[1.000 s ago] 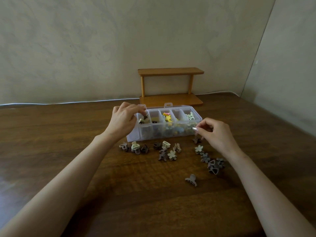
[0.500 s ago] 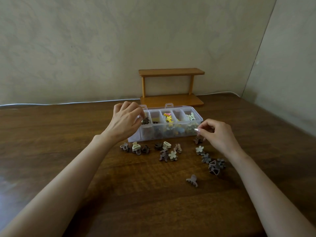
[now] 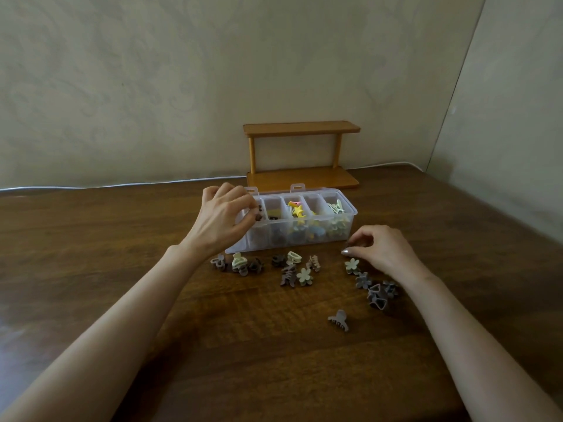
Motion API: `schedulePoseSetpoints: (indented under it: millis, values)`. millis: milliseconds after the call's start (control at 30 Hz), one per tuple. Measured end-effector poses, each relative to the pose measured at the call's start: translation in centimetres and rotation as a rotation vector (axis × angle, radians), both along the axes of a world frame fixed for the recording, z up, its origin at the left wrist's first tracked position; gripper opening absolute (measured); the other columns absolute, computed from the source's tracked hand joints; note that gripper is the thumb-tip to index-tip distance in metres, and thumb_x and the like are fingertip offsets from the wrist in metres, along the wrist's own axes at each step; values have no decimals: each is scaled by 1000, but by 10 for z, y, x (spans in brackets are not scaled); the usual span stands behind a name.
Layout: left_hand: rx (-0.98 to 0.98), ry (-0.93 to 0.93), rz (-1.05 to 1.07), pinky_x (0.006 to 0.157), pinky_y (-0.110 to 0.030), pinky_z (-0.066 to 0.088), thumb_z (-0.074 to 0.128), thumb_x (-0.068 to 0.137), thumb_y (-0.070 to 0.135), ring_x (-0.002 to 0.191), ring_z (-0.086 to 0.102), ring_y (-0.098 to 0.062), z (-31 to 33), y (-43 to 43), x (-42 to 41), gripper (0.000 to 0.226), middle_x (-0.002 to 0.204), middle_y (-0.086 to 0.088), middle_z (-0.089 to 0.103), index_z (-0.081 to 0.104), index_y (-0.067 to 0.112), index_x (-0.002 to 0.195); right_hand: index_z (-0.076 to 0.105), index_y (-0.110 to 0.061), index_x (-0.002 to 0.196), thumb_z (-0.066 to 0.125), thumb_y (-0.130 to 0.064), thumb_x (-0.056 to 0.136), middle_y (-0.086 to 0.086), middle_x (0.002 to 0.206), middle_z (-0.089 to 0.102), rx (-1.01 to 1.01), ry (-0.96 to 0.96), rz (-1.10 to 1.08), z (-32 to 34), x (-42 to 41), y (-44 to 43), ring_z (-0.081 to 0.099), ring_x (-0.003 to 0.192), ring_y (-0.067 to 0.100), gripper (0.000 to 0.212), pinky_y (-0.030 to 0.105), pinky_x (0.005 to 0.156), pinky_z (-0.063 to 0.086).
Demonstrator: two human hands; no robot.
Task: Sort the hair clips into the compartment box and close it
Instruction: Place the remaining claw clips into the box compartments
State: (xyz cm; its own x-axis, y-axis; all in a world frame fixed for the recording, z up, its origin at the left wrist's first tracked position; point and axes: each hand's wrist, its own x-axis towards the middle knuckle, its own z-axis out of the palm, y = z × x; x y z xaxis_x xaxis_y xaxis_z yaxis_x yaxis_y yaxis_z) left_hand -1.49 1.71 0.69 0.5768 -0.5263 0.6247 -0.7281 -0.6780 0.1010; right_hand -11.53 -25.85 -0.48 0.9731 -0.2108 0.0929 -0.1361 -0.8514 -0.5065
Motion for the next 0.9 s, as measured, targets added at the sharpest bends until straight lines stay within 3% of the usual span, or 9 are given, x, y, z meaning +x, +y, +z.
schedulePoseSetpoints:
  millis: [133,233,333,400,567,667,767,900]
  values:
    - [52,28,-24,94,-30,16,26,88,44,100,45,-10,0,0,1,52,97,10,63,72,20,87,66,-27,97,69,-32,82,-9,101,57,20,-9,11,1,0,1,48,97,7,16,28,80,42]
    - [104,-10,36,96,-33,13,20,89,46,107,42,-10,2,0,2,58,108,13,62,74,24,90,67,-24,99,67,-26,84,-11,99,57,153,-17,13,5,-2,2,47,99,5,15,29,87,41]
    - [107,-28,28,95,-35,17,23,90,49,107,42,-13,1,0,1,54,109,10,61,71,25,94,69,-23,96,65,-22,86,-9,95,65,356,-30,47,10,-5,3,56,85,3,11,21,73,41]
    - [42,-47,29,92,-35,20,29,90,47,104,44,-15,2,-1,-1,47,105,8,62,68,23,95,68,-25,94,64,-23,86,-10,93,65,390,-23,59,11,-6,4,58,82,5,9,20,65,39]
    - [-15,-55,-51,79,-29,32,40,86,45,98,48,-16,9,-18,-15,33,100,6,61,62,23,95,70,-23,94,66,-26,85,-6,92,67,540,-26,76,13,-9,6,60,87,8,10,23,68,41]
    - [-22,4,-162,81,-28,35,50,82,43,98,47,-15,7,-40,-34,29,99,6,58,59,20,97,71,-19,91,70,-22,81,-3,89,70,675,-45,149,16,-11,9,62,82,10,11,20,64,42]
    - [-43,123,-238,82,-28,37,60,78,47,95,46,-10,0,-60,-49,35,99,13,51,57,20,101,71,-15,91,71,-19,78,-1,89,70,743,-34,245,17,-13,12,64,78,7,14,17,62,46]
    - [-16,134,-286,81,-32,41,52,76,58,93,48,-10,-11,-68,-55,45,100,8,59,56,21,101,70,-11,84,71,-15,73,-2,77,70,795,-37,358,16,-13,18,66,72,6,12,15,62,50]
